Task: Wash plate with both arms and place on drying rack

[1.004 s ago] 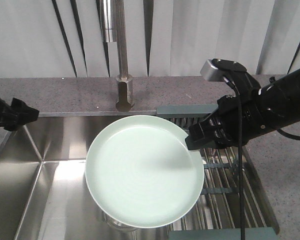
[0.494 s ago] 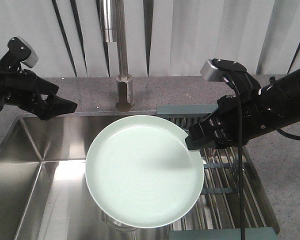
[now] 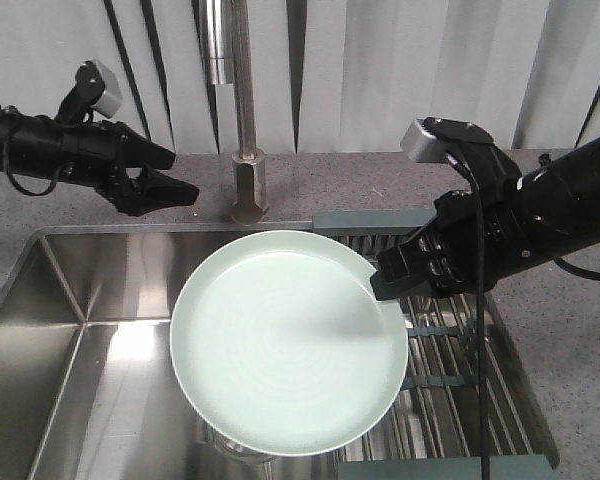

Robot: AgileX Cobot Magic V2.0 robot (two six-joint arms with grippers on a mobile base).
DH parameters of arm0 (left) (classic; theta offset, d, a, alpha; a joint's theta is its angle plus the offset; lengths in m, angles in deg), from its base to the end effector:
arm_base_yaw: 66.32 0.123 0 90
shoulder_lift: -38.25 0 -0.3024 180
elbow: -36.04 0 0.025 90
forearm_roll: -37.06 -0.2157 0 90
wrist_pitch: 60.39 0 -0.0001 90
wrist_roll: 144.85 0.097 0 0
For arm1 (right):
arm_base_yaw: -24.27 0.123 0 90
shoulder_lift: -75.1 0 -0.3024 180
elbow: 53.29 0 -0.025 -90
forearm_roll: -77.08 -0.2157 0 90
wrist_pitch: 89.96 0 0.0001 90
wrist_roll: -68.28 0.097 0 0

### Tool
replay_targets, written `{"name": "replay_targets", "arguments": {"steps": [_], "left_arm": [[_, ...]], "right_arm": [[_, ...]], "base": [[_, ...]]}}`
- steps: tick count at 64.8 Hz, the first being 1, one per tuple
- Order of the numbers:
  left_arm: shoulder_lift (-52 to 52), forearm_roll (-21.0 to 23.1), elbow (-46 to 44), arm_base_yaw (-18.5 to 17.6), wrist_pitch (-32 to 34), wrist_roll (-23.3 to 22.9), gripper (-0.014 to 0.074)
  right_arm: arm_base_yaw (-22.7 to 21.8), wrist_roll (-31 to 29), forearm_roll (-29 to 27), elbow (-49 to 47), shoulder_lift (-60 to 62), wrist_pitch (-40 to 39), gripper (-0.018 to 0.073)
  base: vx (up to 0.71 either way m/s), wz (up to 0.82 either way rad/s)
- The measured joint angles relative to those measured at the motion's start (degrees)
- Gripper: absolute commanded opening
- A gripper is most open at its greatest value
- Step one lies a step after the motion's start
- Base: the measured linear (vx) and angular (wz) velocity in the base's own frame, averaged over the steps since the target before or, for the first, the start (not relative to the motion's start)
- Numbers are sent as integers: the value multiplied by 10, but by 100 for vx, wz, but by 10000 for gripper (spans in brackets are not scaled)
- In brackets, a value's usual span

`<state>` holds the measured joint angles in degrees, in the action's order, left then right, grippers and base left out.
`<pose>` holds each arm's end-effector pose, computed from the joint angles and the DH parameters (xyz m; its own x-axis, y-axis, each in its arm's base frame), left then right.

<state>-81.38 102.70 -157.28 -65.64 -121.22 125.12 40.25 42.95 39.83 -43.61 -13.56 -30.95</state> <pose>0.3999 -0.0725 0.3025 -0.2612 0.4092 -0.8743 0.8890 0.4548 -0.0527 0.2262 0.1172 0.3460 -0.8086 -0.2928 -0.5104 -0.5318 0.7348 0.4210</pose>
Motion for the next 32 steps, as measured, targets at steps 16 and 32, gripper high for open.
{"name": "replay_targets", "arguments": {"steps": [16,32], "left_arm": [[-42,2,-53,-49,0,1,590],[-74,3,-79,-96,41,11,590]], "right_arm": [[0,0,0,0,0,0,-1],[0,0,0,0,0,0,-1]], "base": [[0,0],[0,0]]}}
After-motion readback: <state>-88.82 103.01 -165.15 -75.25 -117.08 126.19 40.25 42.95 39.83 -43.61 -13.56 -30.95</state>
